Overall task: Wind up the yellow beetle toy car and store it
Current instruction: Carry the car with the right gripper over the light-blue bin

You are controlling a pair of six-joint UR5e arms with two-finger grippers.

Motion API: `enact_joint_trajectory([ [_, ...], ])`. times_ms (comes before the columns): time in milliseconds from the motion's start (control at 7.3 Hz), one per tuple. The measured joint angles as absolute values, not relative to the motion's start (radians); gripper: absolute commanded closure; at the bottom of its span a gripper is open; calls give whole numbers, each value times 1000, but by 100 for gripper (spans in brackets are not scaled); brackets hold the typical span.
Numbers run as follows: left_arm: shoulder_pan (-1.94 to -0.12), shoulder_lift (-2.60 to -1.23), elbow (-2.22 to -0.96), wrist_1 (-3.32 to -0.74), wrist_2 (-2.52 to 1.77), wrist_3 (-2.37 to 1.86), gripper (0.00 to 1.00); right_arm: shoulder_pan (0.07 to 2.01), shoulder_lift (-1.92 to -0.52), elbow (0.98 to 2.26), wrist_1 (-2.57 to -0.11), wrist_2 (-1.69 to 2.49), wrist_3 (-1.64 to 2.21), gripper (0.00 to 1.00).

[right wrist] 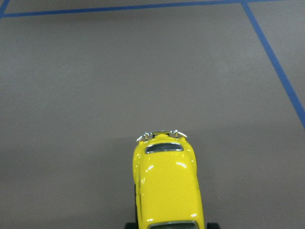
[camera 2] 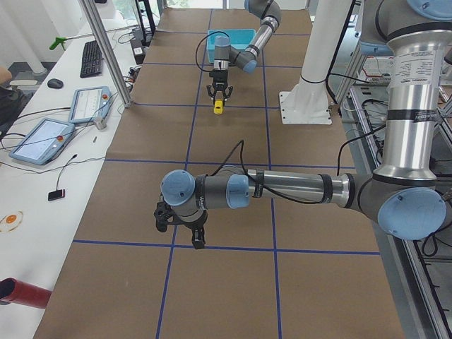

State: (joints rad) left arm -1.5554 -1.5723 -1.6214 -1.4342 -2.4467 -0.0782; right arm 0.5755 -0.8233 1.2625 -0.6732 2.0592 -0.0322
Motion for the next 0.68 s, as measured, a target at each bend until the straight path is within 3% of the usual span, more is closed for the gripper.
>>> enact_joint_trajectory([
  [411, -1555, -1573, -1622, -1436, -2447, -77, 0, 750, -910, 1321, -733, 2143, -33, 100],
  [685, -1555, -1573, -1621, -1448, -2447, -78, 0, 822, -1011, 1468, -832, 2150, -33, 100],
])
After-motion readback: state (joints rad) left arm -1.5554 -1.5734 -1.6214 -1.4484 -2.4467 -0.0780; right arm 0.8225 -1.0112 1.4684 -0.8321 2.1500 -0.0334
